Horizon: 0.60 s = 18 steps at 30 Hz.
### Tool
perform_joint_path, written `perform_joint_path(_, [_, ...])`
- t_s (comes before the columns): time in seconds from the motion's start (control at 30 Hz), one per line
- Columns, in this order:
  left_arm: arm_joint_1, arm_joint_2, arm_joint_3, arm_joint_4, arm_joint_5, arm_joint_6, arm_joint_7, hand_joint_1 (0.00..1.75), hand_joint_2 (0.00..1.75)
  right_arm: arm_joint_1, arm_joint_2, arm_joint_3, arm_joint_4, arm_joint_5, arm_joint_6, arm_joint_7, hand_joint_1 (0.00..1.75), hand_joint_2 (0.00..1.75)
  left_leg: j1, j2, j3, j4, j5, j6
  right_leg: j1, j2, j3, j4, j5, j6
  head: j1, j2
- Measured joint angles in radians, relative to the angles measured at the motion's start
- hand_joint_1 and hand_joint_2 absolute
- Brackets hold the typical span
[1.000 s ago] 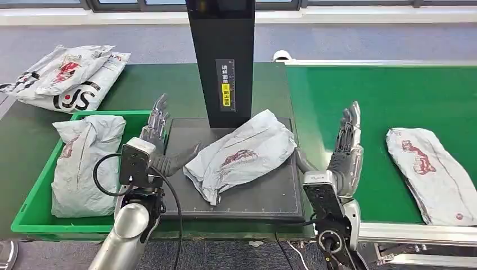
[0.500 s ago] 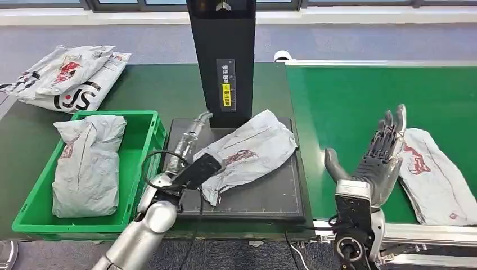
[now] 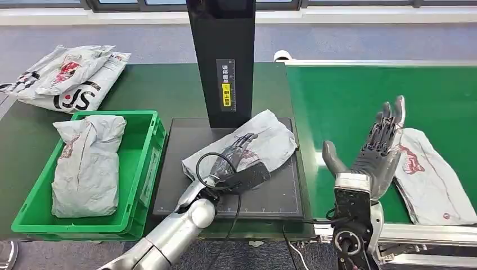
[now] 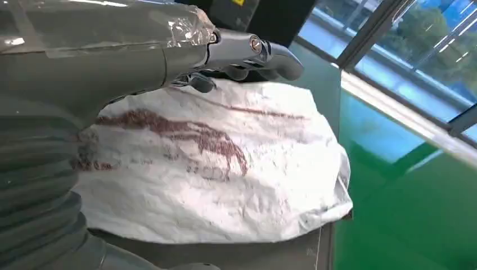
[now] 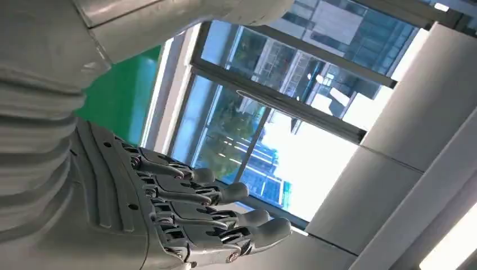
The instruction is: Moved the parcel from conveyor to table for the left to box.
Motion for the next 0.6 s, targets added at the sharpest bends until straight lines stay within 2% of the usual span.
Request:
perform_joint_path(0.33, [-0.076, -0.035, -0.030, 0.171, -0.064, 0.010, 0.028, 0.00, 1.75, -0.013, 0.015, -0.001, 0.002, 0.010, 0.001, 0.003, 0.00, 1.75, 0.000, 0.000, 0.000, 0.000, 0.000, 0.000, 0.000, 0.000, 0.000, 0.000, 0.000, 0.000, 0.000, 0.000])
perform_joint_path(0.37, [-0.084, -0.036, -0.037, 0.192, -0.079, 0.009, 0.035, 0.94, 1.75, -0.013, 0.017, -0.003, 0.002, 0.010, 0.002, 0.003, 0.00, 1.75, 0.000, 0.000, 0.000, 0.000, 0.000, 0.000, 0.000, 0.000, 0.000, 0.000, 0.000, 0.000, 0.000, 0.000])
perform_joint_path(0.4, [-0.090, -0.037, -0.044, 0.210, -0.090, 0.009, 0.041, 1.68, 1.75, -0.013, 0.019, -0.004, 0.002, 0.011, 0.005, 0.002, 0.00, 1.75, 0.000, 0.000, 0.000, 0.000, 0.000, 0.000, 0.000, 0.000, 0.000, 0.000, 0.000, 0.000, 0.000, 0.000])
perform_joint_path(0.6, [-0.119, -0.036, -0.091, 0.305, -0.197, 0.045, 0.102, 1.68, 1.75, -0.013, 0.024, -0.005, 0.002, 0.013, 0.016, 0.000, 0.00, 1.75, 0.000, 0.000, 0.000, 0.000, 0.000, 0.000, 0.000, 0.000, 0.000, 0.000, 0.000, 0.000, 0.000, 0.000])
